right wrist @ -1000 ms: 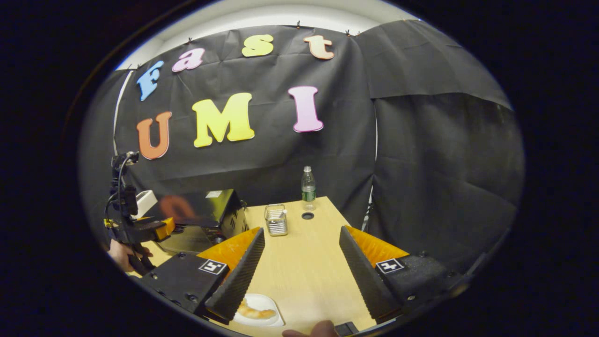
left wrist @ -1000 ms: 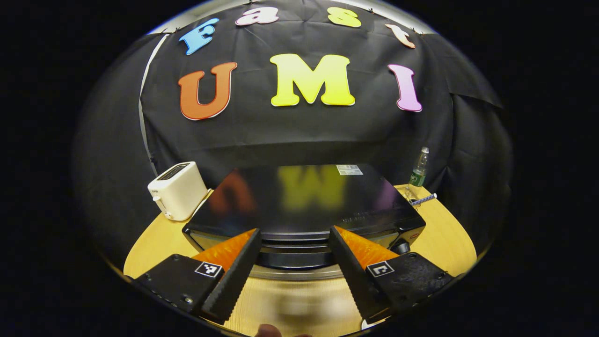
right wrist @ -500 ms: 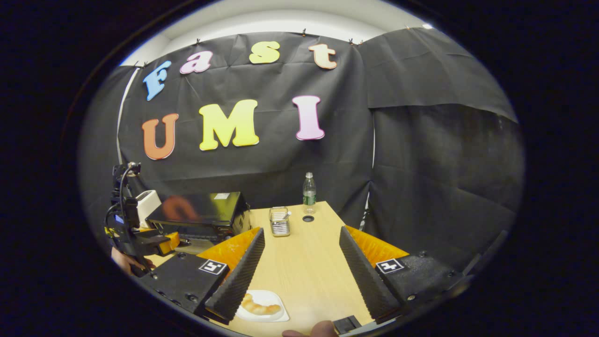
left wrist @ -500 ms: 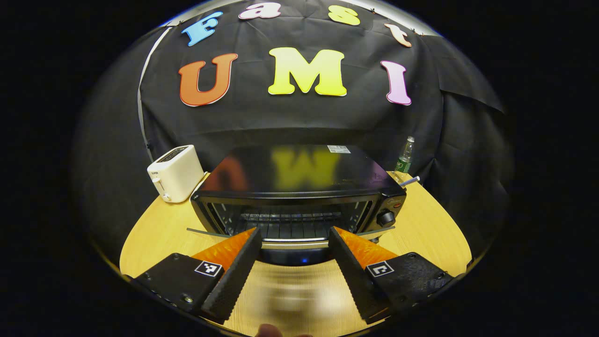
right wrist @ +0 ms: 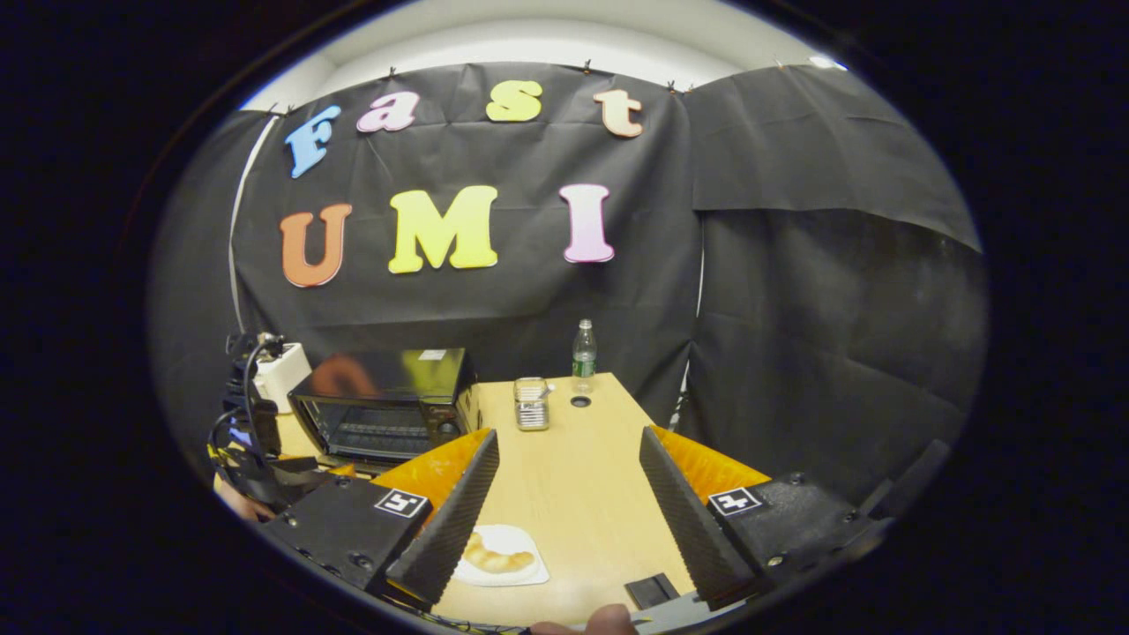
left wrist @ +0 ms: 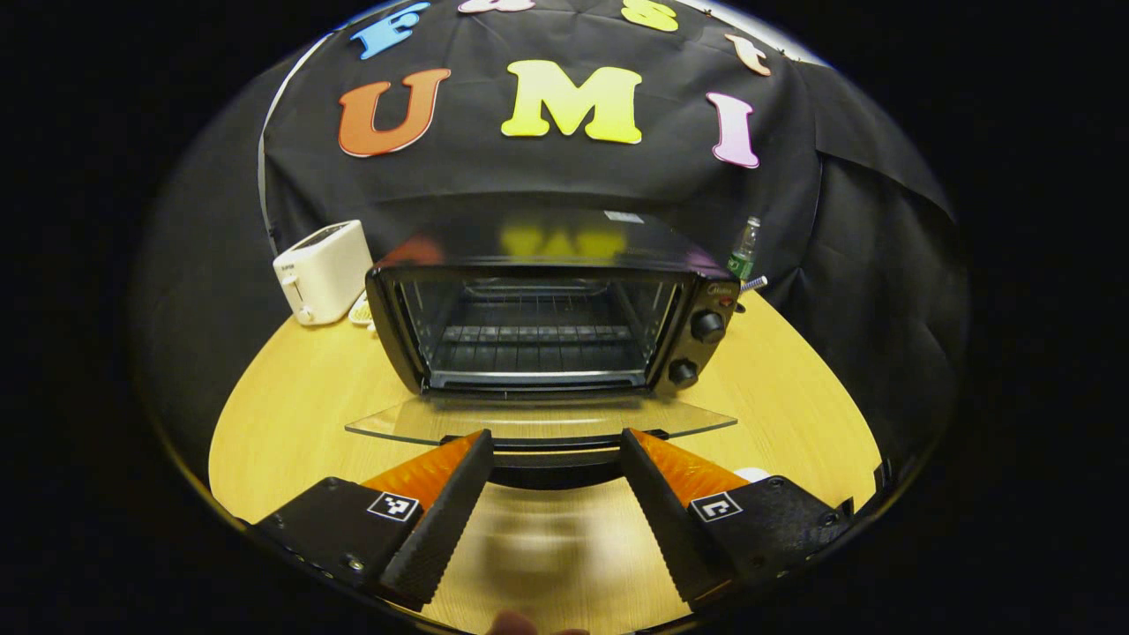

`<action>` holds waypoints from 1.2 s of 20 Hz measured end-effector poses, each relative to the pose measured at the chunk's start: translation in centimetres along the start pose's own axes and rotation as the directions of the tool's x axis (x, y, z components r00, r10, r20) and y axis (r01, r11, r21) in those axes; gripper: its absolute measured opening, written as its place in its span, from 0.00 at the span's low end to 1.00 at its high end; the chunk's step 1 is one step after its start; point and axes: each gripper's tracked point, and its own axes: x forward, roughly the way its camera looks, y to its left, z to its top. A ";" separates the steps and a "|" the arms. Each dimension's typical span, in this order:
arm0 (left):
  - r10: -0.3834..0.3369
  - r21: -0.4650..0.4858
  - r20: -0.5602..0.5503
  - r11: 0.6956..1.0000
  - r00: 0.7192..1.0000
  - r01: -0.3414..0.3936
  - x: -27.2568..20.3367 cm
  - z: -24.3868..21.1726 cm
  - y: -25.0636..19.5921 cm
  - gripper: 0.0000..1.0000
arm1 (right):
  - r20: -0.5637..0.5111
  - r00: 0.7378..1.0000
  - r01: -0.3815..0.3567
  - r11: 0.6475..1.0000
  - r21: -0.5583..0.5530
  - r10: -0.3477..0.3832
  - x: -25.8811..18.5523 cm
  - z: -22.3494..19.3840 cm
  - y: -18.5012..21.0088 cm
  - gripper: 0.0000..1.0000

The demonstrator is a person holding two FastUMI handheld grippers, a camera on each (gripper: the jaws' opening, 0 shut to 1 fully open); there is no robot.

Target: Open the electric oven with the left hand, put the food in, and close the electric oven.

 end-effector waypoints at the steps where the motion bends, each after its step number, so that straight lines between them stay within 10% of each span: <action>1: -0.002 -0.008 -0.018 1.000 1.000 0.001 -0.1 -0.8 0.0 0.96 | -0.003 1.000 0.000 1.000 -0.003 0.000 -0.3 -0.1 0.1 0.99; 9: -0.021 -0.047 -0.171 0.999 0.985 0.013 2.0 -6.7 0.5 0.82 | -0.037 0.999 0.006 0.999 -0.047 -0.008 -1.6 -1.4 0.4 0.99; 24: -0.006 -0.074 -0.155 0.997 0.988 -0.005 1.6 -6.8 0.8 0.90 | -0.186 0.979 -0.101 0.991 -0.090 0.083 -0.5 -5.9 1.8 0.99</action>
